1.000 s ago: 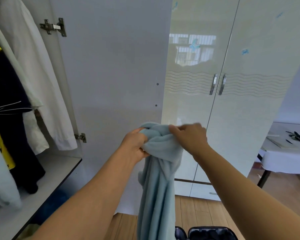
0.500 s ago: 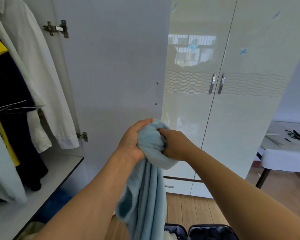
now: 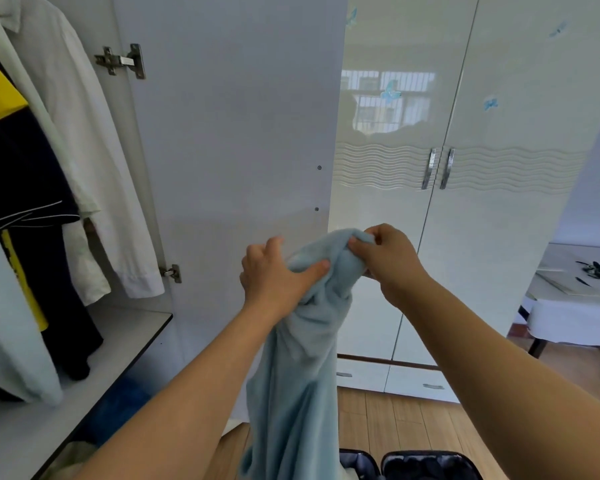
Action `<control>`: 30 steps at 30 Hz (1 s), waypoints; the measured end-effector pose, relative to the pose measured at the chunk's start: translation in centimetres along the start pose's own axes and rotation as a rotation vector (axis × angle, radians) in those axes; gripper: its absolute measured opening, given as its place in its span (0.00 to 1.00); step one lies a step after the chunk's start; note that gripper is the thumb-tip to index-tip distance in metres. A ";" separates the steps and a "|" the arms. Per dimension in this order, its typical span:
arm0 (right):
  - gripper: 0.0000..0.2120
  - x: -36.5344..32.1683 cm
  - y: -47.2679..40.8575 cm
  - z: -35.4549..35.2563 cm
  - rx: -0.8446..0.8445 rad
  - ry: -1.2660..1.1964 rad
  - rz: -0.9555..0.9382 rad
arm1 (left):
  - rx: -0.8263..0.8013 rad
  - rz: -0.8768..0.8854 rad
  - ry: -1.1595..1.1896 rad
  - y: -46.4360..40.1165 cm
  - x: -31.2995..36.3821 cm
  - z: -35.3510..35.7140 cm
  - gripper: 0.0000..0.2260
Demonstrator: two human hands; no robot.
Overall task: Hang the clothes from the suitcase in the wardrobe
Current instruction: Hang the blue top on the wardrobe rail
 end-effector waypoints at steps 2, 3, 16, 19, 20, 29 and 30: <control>0.04 0.9 0.1 0.1 0.017 -0.264 0.160 | 0.341 0.341 -0.038 2.3 4.1 -3.4 0.28; 0.04 1.4 0.5 0.3 0.041 -0.412 0.244 | 0.386 0.458 -0.010 3.4 5.4 -3.8 0.23; 0.15 -2.2 -0.7 -0.7 -0.074 -0.012 -0.029 | -0.445 -0.448 1.109 0.3 2.7 3.1 0.13; 0.07 -2.8 -0.8 -3.8 0.266 0.476 -0.169 | -0.386 -0.529 1.231 -1.4 2.3 2.8 0.12; 0.05 -4.1 0.0 -4.1 0.352 0.437 -0.282 | -0.350 -0.520 1.226 -1.9 2.3 2.7 0.10; 0.12 -4.4 1.0 2.3 -0.087 0.727 -0.446 | -0.454 -0.600 1.289 -0.6 4.3 5.7 0.10; 0.14 -3.1 0.7 2.1 -0.130 0.708 -0.370 | -0.448 -0.635 1.314 -0.7 3.6 6.1 0.12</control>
Point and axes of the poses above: each hand's wrist, its own y-axis away from the middle knuckle, its own z-axis out of the palm, x = y × z, the point moved 10 cm from there along -y, towards the middle knuckle, and after that the axes turned 1 degree about -y, right-handed, at the moved point
